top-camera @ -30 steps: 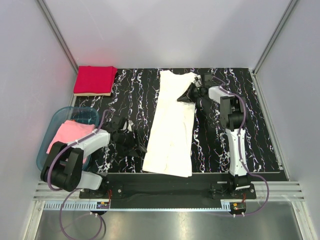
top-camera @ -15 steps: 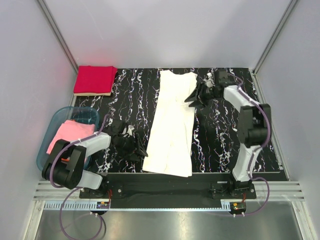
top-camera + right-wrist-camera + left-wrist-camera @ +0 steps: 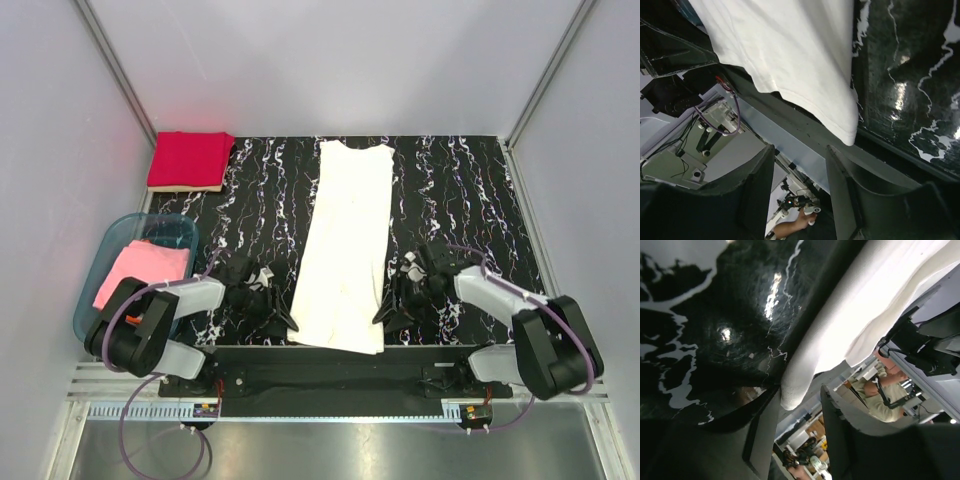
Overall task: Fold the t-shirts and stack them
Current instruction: Fold the tshirt
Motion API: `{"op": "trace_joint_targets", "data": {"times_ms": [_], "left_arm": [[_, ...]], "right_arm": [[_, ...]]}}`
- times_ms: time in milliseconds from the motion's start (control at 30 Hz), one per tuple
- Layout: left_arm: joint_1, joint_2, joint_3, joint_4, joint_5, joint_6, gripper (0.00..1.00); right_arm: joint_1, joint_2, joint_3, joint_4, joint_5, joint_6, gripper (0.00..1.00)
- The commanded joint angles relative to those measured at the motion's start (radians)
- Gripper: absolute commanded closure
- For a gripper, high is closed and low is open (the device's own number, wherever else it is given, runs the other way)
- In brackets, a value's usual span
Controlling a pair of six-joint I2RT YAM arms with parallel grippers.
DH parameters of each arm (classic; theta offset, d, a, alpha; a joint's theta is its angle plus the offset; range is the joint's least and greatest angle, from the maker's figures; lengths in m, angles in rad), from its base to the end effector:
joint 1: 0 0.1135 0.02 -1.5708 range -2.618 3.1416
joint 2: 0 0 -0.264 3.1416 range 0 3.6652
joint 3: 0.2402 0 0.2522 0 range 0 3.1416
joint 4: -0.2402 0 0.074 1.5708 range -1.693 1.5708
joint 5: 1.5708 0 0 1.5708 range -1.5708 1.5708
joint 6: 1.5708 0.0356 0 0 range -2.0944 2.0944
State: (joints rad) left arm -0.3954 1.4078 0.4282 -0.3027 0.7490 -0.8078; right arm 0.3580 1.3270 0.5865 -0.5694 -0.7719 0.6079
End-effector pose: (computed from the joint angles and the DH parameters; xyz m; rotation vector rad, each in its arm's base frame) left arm 0.1678 -0.0963 0.1081 0.4065 -2.7053 1.1096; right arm 0.1816 0.0945 0.1526 -0.1987 -2.7663 -1.1653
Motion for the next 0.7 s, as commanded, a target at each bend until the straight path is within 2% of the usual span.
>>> {"op": "trace_joint_targets", "data": {"times_ms": [0,33,133,400,433,467,567,600,667], "left_arm": [[-0.013,0.048,-0.051,0.033,-0.102,0.006,0.58],[-0.017,0.051,-0.051,0.039,-0.1,0.002,0.62],[-0.031,0.063,-0.051,0.045,-0.1,-0.001,0.66],[-0.037,0.051,-0.068,0.04,-0.105,0.006,0.69],[-0.036,0.045,-0.069,0.03,-0.114,0.009,0.67],[-0.037,0.034,-0.063,0.013,-0.129,0.012,0.56],[-0.036,-0.026,-0.045,-0.048,-0.177,0.009,0.49],[-0.036,-0.059,-0.033,-0.112,-0.195,0.007,0.46],[-0.037,-0.122,0.006,-0.162,-0.253,-0.001,0.45]], "right_arm": [[-0.007,-0.09,-0.06,0.062,0.042,0.084,0.47],[-0.007,-0.1,-0.091,0.066,0.04,0.105,0.47],[-0.007,-0.127,-0.131,0.083,0.034,0.128,0.47],[0.012,-0.077,-0.172,0.137,0.046,0.136,0.51],[0.018,-0.066,-0.177,0.147,0.046,0.141,0.51],[0.021,-0.061,-0.18,0.158,0.048,0.145,0.51],[0.039,-0.028,-0.191,0.206,0.046,0.165,0.51],[0.045,-0.017,-0.191,0.226,0.045,0.174,0.52],[0.067,0.009,-0.191,0.238,0.048,0.181,0.52]]}}
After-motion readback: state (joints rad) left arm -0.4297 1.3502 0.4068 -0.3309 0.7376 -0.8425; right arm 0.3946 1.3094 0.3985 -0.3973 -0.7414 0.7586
